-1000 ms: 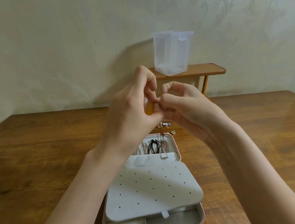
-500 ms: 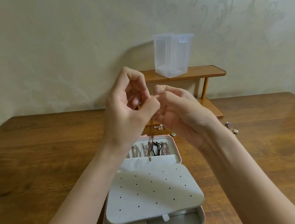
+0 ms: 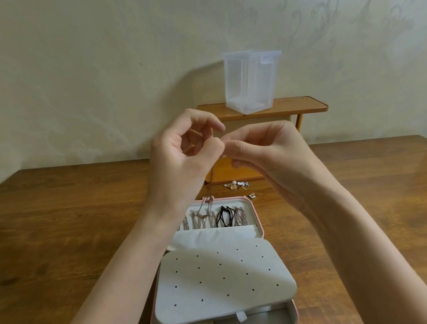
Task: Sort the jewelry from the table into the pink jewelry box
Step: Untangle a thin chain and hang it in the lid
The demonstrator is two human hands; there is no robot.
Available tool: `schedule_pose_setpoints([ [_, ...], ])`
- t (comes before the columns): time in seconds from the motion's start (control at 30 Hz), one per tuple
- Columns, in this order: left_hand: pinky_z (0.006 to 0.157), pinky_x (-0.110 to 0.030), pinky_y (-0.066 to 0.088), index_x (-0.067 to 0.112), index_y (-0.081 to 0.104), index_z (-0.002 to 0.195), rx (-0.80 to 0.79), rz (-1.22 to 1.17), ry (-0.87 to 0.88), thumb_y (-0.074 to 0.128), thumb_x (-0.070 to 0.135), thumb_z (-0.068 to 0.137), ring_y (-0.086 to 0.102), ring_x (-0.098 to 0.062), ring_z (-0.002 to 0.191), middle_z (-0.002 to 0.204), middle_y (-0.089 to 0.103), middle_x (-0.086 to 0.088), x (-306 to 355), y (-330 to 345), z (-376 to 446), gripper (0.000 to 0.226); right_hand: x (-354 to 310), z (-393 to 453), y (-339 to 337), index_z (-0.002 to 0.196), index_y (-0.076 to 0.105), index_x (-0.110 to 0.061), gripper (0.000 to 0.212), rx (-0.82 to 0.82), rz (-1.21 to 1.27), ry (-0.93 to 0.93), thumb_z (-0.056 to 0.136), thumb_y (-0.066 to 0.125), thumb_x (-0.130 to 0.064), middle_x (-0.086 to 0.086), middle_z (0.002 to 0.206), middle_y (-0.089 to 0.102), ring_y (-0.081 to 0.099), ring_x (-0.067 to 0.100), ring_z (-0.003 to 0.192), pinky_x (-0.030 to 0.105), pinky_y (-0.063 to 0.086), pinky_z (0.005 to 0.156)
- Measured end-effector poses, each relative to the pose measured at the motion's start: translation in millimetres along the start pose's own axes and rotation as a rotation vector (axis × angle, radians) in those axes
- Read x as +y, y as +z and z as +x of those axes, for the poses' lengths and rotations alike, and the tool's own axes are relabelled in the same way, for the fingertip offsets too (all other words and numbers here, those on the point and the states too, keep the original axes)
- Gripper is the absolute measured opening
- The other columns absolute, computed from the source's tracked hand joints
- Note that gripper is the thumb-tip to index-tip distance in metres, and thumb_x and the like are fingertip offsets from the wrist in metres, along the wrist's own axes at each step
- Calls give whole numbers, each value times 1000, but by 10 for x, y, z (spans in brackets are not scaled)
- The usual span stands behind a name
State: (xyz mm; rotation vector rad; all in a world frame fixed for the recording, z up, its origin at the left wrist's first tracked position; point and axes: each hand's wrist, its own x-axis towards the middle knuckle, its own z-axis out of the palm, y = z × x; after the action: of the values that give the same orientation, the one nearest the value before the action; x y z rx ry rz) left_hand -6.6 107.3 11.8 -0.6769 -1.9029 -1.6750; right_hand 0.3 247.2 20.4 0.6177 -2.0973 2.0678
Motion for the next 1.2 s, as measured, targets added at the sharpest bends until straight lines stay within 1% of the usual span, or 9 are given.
schedule_pose_setpoints([
  [0.07,60,-27,46,19,63,77,-30,33,-21,56,9,72,49,-18,66,69,55,-1,9,5,-1,13,-9,0,-6,74,72,-11,5,4,-159,-77,77,70,-8,-5,63,67,56,2,58,14,46,57],
  [0.17,60,-22,47,22,63,76,-76,33,-70,57,12,71,50,-4,65,68,58,12,7,-4,0,13,-4,2,-13,75,69,-9,5,-2,-272,-128,79,70,-6,-2,65,63,51,3,58,14,42,56],
  [0.37,64,-25,49,30,66,68,-23,-30,-211,58,16,67,56,-9,66,69,62,7,-35,43,-7,16,61,17,6,69,60,-2,13,11,-238,-111,82,62,0,-6,57,53,42,5,56,16,35,53],
  [0.5,68,-22,53,23,66,66,16,-157,-369,62,2,78,64,-12,71,71,66,1,-82,59,0,25,112,37,32,67,56,-4,16,57,-345,-177,81,63,-2,-5,57,50,40,3,54,15,34,53],
  [0.67,69,-23,55,16,66,72,-37,-98,-367,62,-3,81,67,-14,72,74,68,-4,-51,14,14,21,106,55,-9,71,58,-3,12,61,-488,-228,81,64,-8,-5,60,51,40,1,55,14,34,52],
  [0.83,70,-23,57,18,67,71,-91,-57,-369,61,-1,82,66,-16,73,73,67,-3,-38,-6,10,23,120,59,-51,66,54,-5,16,5,-391,-191,79,61,-12,-8,57,46,38,2,56,14,32,53],
  [0.93,62,-20,55,18,67,61,-135,-299,-520,56,-3,84,60,-10,63,64,62,-1,-50,27,0,33,155,61,-40,64,46,2,17,16,-229,-154,74,54,-9,6,59,43,35,16,60,24,31,55],
  [1.03,54,-17,52,18,66,54,-164,-533,-638,50,-4,85,56,-4,53,58,59,2,-57,75,0,41,178,69,-19,62,44,-6,15,19,-4,-101,75,51,-3,3,58,41,36,13,59,23,32,55],
  [1.2,57,-19,53,17,66,63,-138,-468,-519,52,-4,84,58,-6,57,63,63,-2,-58,113,-16,32,220,88,-14,63,49,-9,12,38,105,-7,75,51,-7,-2,58,45,40,11,62,24,34,60],
])
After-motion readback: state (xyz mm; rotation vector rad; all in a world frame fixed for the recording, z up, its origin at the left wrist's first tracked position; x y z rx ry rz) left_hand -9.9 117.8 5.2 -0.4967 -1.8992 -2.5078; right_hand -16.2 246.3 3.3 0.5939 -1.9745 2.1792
